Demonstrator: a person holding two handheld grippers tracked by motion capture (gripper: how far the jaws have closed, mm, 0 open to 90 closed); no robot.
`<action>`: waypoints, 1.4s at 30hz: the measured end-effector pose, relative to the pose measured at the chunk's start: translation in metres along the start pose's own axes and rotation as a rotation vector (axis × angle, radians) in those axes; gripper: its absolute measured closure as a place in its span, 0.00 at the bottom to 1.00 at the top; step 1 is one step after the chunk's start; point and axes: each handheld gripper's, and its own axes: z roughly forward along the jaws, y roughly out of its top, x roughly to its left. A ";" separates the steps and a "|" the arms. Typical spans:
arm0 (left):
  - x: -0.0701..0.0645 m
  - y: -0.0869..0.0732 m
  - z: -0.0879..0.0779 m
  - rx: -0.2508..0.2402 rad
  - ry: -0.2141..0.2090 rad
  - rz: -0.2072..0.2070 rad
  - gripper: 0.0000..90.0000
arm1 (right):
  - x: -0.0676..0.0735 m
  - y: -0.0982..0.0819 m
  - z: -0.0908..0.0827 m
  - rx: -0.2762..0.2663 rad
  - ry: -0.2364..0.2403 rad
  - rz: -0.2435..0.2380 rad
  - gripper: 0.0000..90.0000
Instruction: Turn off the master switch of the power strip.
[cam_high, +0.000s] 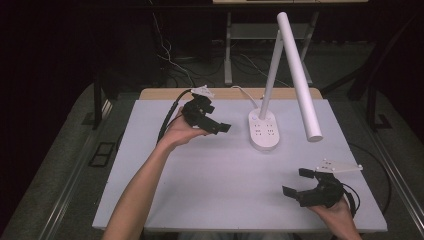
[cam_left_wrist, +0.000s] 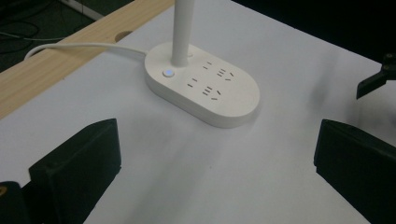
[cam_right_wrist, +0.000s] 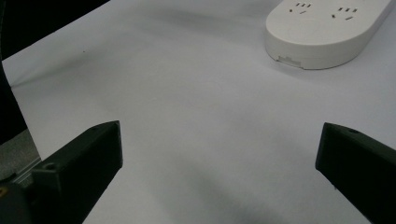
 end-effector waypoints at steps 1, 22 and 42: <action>0.001 0.002 0.001 0.000 0.002 -0.001 0.00 | 0.000 0.000 0.000 0.001 0.000 0.001 0.00; 0.010 0.032 0.034 0.038 -0.024 0.029 0.00 | -0.001 -0.001 -0.002 0.001 -0.003 0.011 0.00; 0.019 0.047 0.076 0.072 -0.035 0.029 0.00 | -0.003 -0.001 -0.003 -0.007 -0.017 0.016 0.00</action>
